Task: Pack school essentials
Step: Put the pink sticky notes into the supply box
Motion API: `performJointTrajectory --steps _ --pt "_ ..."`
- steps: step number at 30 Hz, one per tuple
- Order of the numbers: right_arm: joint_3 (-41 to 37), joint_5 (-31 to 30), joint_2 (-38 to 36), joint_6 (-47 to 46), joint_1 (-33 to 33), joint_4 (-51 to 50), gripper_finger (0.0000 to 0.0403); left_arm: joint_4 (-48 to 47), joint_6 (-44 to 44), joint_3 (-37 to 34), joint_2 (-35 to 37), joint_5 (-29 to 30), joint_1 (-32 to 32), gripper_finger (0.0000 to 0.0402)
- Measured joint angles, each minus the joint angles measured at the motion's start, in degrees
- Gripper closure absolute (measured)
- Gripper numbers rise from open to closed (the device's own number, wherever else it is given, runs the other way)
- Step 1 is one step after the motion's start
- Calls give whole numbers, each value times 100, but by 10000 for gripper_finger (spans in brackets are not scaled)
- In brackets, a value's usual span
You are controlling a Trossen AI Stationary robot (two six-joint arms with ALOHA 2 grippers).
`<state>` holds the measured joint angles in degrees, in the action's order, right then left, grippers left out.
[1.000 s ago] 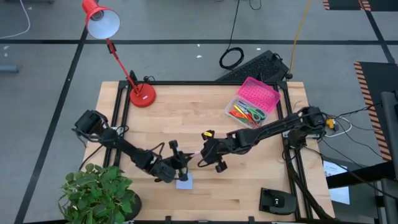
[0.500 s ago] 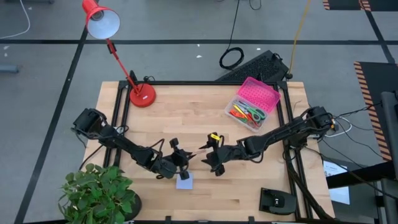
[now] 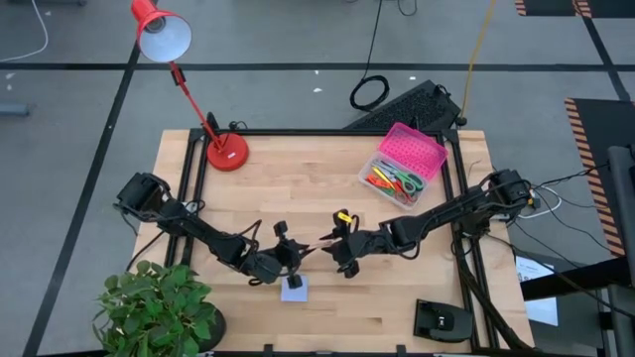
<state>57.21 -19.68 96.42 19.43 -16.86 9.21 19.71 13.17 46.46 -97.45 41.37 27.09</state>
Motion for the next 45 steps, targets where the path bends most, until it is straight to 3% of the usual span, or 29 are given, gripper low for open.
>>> performJointTrajectory --steps 10,13,23,26,33,36,39,45 --pt "-2 42 0 138 -2 -44 381 -34 -77 0 0 -108 -2 376" --pt "-2 42 0 138 0 -62 394 -106 -106 0 0 -110 -2 387" --pt "-7 24 4 158 0 -156 300 -385 -86 -4 -4 -150 3 382" --pt "-7 22 3 183 0 -245 307 -375 -83 -7 -4 -150 3 389" --pt "-7 19 -3 184 0 -430 367 -394 -84 -7 -5 -147 3 384" --pt "-7 13 -46 176 0 -494 364 -454 -42 -7 -4 -139 -2 380" --pt "-7 10 -92 142 0 -551 329 -466 -46 -7 -4 -139 3 386" --pt "-7 128 -61 67 -2 -423 220 -458 -54 -7 -4 -134 1 388"
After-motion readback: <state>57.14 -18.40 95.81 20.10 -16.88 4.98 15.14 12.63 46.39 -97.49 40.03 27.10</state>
